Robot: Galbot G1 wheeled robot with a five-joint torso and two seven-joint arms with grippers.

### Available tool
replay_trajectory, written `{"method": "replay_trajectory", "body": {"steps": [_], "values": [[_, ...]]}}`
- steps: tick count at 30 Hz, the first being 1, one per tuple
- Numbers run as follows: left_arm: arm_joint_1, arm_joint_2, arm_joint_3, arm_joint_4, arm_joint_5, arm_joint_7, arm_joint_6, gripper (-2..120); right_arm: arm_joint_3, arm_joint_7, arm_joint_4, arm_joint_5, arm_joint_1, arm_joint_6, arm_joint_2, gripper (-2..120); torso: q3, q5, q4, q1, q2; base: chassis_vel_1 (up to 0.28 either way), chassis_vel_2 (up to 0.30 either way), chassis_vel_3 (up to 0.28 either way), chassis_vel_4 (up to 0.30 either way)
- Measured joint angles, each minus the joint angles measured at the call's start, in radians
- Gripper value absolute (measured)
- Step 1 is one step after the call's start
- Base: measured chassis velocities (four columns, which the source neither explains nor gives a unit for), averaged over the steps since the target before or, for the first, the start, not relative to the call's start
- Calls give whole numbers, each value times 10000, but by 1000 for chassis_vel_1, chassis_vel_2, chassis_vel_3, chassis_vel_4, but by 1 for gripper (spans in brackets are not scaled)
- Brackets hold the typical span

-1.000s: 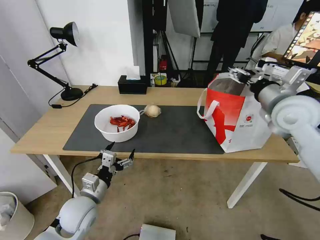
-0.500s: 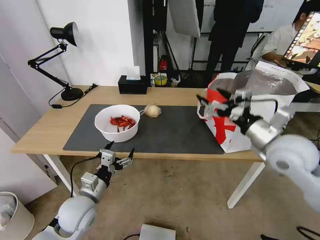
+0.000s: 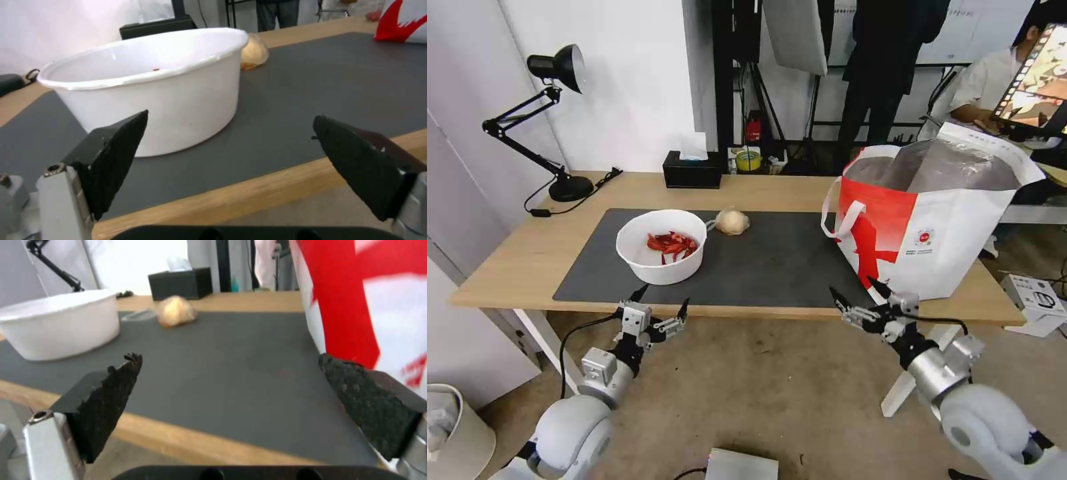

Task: Pick up the trash from the table and place it into the takeout bag.

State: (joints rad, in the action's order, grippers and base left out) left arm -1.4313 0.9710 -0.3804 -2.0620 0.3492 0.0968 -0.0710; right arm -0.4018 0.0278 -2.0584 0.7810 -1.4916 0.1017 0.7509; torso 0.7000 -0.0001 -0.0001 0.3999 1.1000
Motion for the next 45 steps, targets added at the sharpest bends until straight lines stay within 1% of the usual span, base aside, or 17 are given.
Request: {"method": "replay_trajectory", "body": {"steps": [17, 21, 24, 25, 28, 29, 31, 32, 33, 35, 37, 38, 40, 41, 43, 44, 45], "values": [[-195, -18, -236, -1, -36, -1, -3, 100, 90, -71, 180, -417, -321, 199, 438, 100, 0, 0, 1, 0, 0, 0, 0, 0, 0], [-151, -22, -242, 29, -37, 1, -6, 100, 431, -84, 263, -296, 216, 147, 423, 100, 0, -1, -2, 0, 0, 0, 0, 0, 0], [-142, -16, -280, 28, -29, 6, -9, 100, 1365, -84, 574, 193, 1589, -117, 296, 100, 1, 1, 0, 1, 0, 0, 0, 0, 0], [-142, -16, -280, 28, -29, 6, -9, 100, 1365, -84, 574, 193, 1589, -117, 296, 100, 1, 1, 0, 1, 0, 0, 0, 0, 0], [-181, -8, -358, -23, -28, 17, -30, 100, 2907, 144, 1251, 799, 4055, -506, 208, 100, 1, 1, 0, 1, 0, 0, 0, 0, 0], [-181, -8, -358, -23, -28, 17, -30, 100, 2907, 144, 1251, 799, 4055, -506, 208, 100, 1, 1, 0, 1, 0, 0, 0, 0, 0], [-212, 10, -462, -39, -22, 23, -41, 100, 4242, 293, 1985, 1206, 5952, -689, 399, 100, 3, -1, 6, 3, -1, 0, 0, 0, 0], [-228, 17, -501, -44, -19, 25, -43, 100, 4651, 321, 2263, 1317, 6488, -735, 528, 100, 3, -1, 6, 3, -1, 0, 0, 0, 0], [-228, 17, -501, -44, -19, 25, -43, 100, 4651, 321, 2263, 1317, 6488, -735, 528, 100, 3, -1, 6, 3, -1, 0, 0, 0, 0], [-290, 43, -613, -52, -11, 28, -46, 100, 5779, 372, 3236, 1566, 8087, -832, 1049, 100, 3, 0, 1, 1, -2, 0, 0, 0, 0], [-355, 73, -722, -47, -6, 28, -48, 100, 6564, 400, 4289, 1638, 9423, -847, 1672, 100, 3, -1, 3, 2, -1, 0, 0, 0, 0], [-355, 73, -722, -47, -6, 28, -48, 100, 6564, 400, 4289, 1638, 9423, -847, 1672, 100, 3, -1, 3, 2, -1, 0, 0, 0, 0], [-399, 92, -794, -16, -4, 28, -48, 100, 7039, 407, 5198, 1696, 10339, -890, 2293, 100, 3, -2, 3, 3, -2, 0, 0, 0, 0], [-399, 92, -794, -16, -4, 28, -48, 100, 7039, 407, 5198, 1696, 10339, -890, 2293, 100, 3, -2, 3, 3, -2, 0, 0, 0, 0], [-434, 121, -852, 32, -2, 28, -45, 100, 7521, 386, 6624, 1920, 11420, -1155, 3216, 100, 2, -3, 3, 2, -1, 0, 0, 0, 0], [-435, 134, -859, 50, -2, 27, -41, 100, 7642, 361, 7147, 1970, 11735, -1301, 3514, 100, 2, -1, 3, 2, -1, 0, 0, 0, 0], [-435, 134, -859, 50, -2, 27, -41, 100, 7642, 361, 7147, 1970, 11735, -1301, 3514, 100, 2, -1, 3, 2, -1, 0, 0, 0, 0]]}}
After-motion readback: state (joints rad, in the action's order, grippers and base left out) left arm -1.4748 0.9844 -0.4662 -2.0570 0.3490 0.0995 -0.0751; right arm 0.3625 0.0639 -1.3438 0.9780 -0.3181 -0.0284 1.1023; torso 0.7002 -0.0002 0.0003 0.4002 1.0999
